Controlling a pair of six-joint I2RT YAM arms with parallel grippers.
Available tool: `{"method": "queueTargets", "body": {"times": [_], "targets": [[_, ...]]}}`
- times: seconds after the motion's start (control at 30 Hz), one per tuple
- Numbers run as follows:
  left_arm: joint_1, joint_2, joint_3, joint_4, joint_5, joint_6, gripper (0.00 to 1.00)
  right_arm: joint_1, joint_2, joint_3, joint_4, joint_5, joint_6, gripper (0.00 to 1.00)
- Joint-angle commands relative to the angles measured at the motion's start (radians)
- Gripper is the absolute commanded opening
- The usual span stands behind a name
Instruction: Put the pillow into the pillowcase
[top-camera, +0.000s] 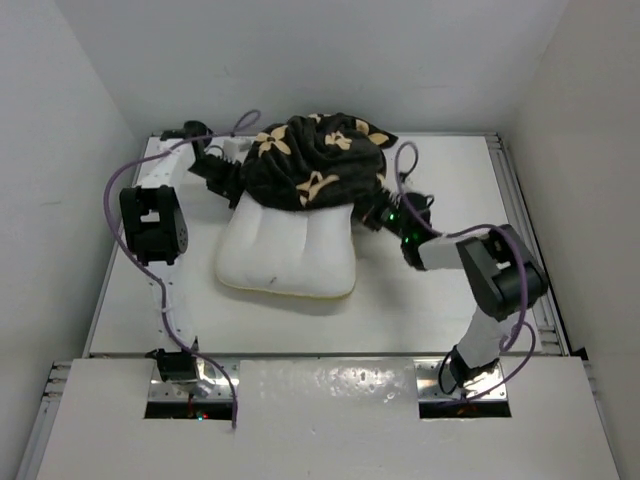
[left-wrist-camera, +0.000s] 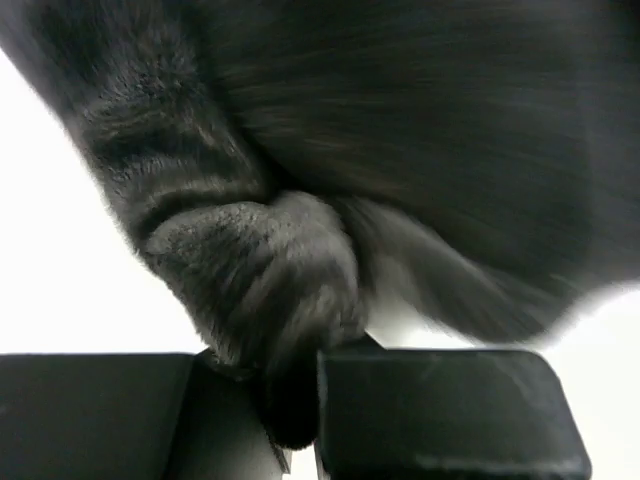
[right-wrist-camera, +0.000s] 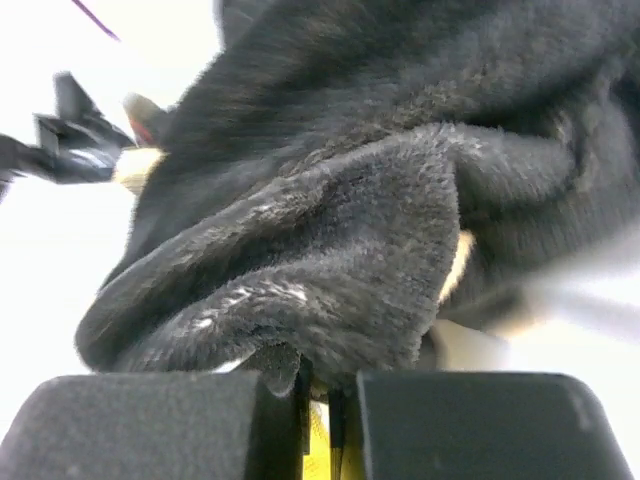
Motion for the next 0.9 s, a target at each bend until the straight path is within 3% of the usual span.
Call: {"method": "queueTargets", "body": {"times": [0.0, 0.03, 0.07, 0.13, 0.17, 0.23, 0.27, 0.37, 0.4, 0.47, 0.63, 0.77, 0.87], "targets": [[0.055, -0.129, 0.27, -0.267, 0.303, 0.032, 0.0, -0.102, -0.206, 0.33, -0.064, -0.228, 0.157, 0.0], [0.093, -0.149, 0.385, -0.267, 0.335, 0.027, 0.0, -0.131, -0.229, 0.501, -0.282, -0.248, 0.078, 0.0], [0.113, -0.168, 0.437, -0.217, 0.377, -0.002, 0.0, -0.147, -0.261, 0.577, -0.393, -0.245, 0.023, 0.0], [0.147, -0.249, 0.439, -0.107, 0.386, -0.147, 0.0, -0.191, -0.278, 0.738, -0.57, -0.214, -0.034, 0.0], [0.147, -0.302, 0.408, -0.009, 0.35, -0.192, 0.0, -0.213, -0.277, 0.764, -0.586, -0.206, -0.012, 0.0], [0.126, -0.33, 0.329, 0.033, 0.272, -0.192, 0.0, -0.273, -0.26, 0.794, -0.565, -0.225, 0.131, 0.0], [0.101, -0.317, 0.33, 0.005, 0.203, -0.153, 0.0, -0.286, -0.249, 0.788, -0.551, -0.24, 0.184, 0.0], [0.095, -0.216, 0.435, -0.221, 0.224, -0.053, 0.0, -0.291, -0.257, 0.745, -0.549, -0.24, 0.26, 0.0], [0.101, -0.199, 0.516, -0.267, 0.236, -0.051, 0.0, -0.285, -0.264, 0.737, -0.546, -0.234, 0.243, 0.0], [0.119, -0.25, 0.499, -0.234, 0.251, -0.042, 0.0, -0.276, -0.272, 0.743, -0.56, -0.213, 0.187, 0.0], [0.129, -0.437, 0.353, 0.039, 0.293, -0.09, 0.0, -0.283, -0.312, 0.753, -0.565, -0.191, 0.042, 0.0], [0.156, -0.446, 0.503, 0.052, 0.313, -0.18, 0.0, -0.355, -0.39, 0.71, -0.502, -0.226, 0.052, 0.0], [0.197, -0.453, 0.525, 0.18, 0.308, -0.337, 0.0, -0.437, -0.433, 0.743, -0.546, -0.177, 0.021, 0.0]]}}
